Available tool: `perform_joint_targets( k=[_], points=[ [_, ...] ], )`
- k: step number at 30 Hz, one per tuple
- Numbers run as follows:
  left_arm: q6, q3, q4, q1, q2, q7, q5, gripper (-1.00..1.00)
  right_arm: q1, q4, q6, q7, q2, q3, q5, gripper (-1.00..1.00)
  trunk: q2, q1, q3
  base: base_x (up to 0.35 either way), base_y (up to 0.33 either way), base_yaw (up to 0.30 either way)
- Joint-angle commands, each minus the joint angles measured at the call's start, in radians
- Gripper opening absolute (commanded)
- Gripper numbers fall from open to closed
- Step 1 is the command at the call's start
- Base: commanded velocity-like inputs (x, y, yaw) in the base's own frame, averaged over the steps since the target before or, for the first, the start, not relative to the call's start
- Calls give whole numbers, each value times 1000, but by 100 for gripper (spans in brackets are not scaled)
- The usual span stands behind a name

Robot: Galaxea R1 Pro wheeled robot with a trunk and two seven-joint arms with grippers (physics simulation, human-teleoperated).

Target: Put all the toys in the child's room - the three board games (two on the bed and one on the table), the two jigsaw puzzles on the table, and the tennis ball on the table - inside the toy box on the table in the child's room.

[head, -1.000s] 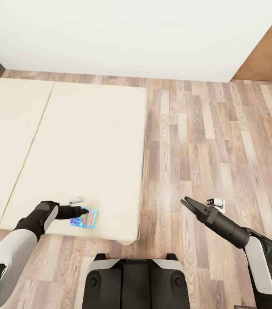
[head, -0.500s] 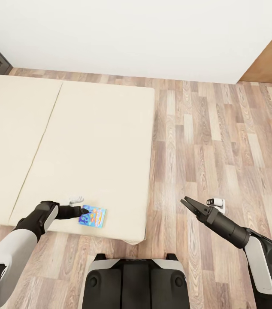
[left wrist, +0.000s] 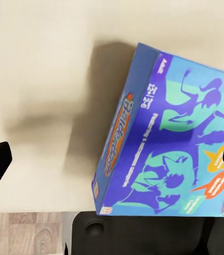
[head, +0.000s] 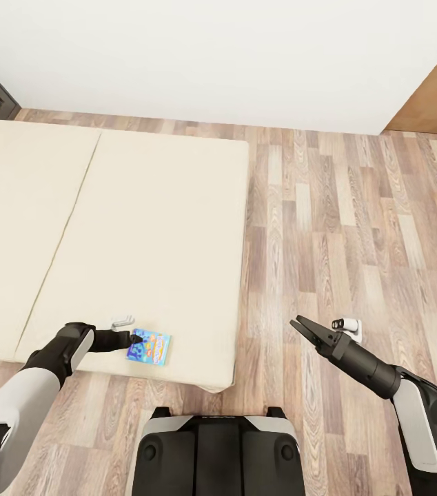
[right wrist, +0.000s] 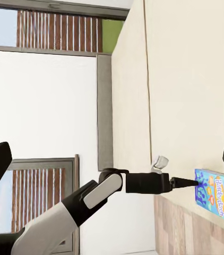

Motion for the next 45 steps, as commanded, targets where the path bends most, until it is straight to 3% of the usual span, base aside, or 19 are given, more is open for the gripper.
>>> perform_joint_targets(
  k=[1,14,23,33,38,42,45],
  points=[
    [8,1,-1,0,0,1,8,100,0,0,4,3,0,-1,1,100,-1,1,-1,0,-36,0],
    [7,1,-2,0,1,-8,9,100,0,0,4,3,0,-1,1,100,-1,1,-1,0,-37,0],
    [6,-4,-2,0,2,-144,2,100,0,0,4,3,0,-1,1,100,-1,1,-1,0,-1,0],
    [5,-5,-2,0,2,-163,0,100,0,0,4,3,1,0,2,100,-1,1,-1,0,0,0],
    [-24,23,11,-1,30,-191,6,100,1,28,-25,-25,14,5,19,100,-1,1,-1,0,0,0],
    [-46,4,-2,1,7,-168,0,100,1,38,-48,-48,22,2,43,100,-1,1,-1,0,0,0],
    [-39,11,-2,1,0,-179,1,100,1,38,-54,-65,23,2,60,100,-1,1,-1,0,0,0]
  ],
)
